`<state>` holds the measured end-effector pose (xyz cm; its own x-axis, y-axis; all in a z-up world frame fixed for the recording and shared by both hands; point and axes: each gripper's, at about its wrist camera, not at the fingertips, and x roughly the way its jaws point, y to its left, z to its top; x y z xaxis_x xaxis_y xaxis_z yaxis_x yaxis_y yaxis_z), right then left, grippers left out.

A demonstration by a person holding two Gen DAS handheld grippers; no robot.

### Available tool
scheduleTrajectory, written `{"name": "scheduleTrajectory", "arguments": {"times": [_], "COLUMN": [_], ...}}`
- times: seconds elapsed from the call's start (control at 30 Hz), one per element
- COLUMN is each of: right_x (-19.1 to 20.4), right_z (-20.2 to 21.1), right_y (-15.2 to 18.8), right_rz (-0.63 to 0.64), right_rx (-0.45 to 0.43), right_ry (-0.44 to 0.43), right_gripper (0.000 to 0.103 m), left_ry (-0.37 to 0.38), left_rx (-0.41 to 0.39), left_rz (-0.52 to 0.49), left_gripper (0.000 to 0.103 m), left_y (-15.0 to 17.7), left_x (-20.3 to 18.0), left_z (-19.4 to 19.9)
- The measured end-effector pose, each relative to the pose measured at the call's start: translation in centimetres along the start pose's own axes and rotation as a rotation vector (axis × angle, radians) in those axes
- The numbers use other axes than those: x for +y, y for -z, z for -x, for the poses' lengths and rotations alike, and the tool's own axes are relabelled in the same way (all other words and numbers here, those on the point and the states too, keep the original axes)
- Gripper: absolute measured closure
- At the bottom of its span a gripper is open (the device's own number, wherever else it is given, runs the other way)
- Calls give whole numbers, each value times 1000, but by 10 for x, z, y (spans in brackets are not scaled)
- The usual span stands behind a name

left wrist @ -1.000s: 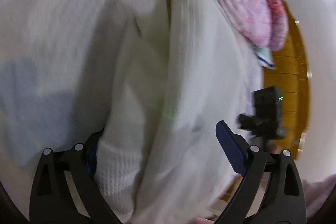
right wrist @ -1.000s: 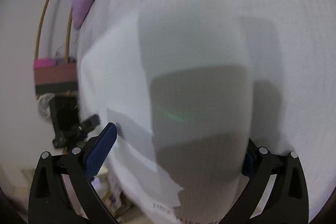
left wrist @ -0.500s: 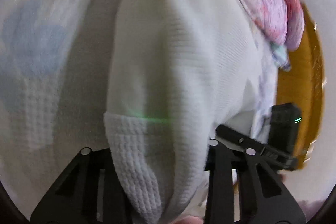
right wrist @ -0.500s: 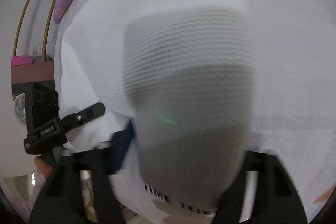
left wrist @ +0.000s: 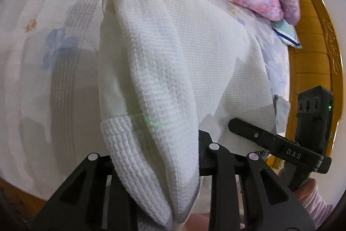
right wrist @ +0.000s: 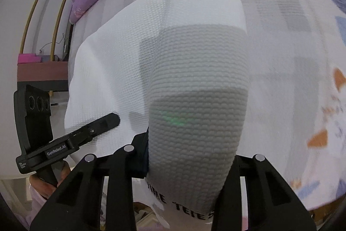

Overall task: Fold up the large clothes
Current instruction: 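Grasp the folded jacket bundle with both tools and lift it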

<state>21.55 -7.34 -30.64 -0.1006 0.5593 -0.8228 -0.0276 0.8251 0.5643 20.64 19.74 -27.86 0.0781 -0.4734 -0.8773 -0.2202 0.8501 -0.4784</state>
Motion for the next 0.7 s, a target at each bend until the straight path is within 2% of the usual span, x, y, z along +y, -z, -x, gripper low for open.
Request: {"name": "scheduleTrajectory", "arguments": {"times": [0.17, 0.33, 0.47, 0.7], "right_x": [6, 16, 6, -45], "right_z": [55, 99, 123, 174], "right_y": [35, 72, 91, 124], "right_rz": [-16, -55, -87, -146], "right_rx": [-42, -138, -181, -256], "right_ry": [36, 45, 22, -9], "right_gripper": [70, 70, 70, 70], "left_ry": [-17, -22, -30, -50], "left_rx": [-13, -30, -40, -50], "left_rz": [-58, -160, -237, -325], "left_gripper": [77, 77, 77, 77], "left_y": [28, 44, 66, 95], "left_x": [-42, -91, -120, -181], "left_z": [33, 53, 70, 62]}}
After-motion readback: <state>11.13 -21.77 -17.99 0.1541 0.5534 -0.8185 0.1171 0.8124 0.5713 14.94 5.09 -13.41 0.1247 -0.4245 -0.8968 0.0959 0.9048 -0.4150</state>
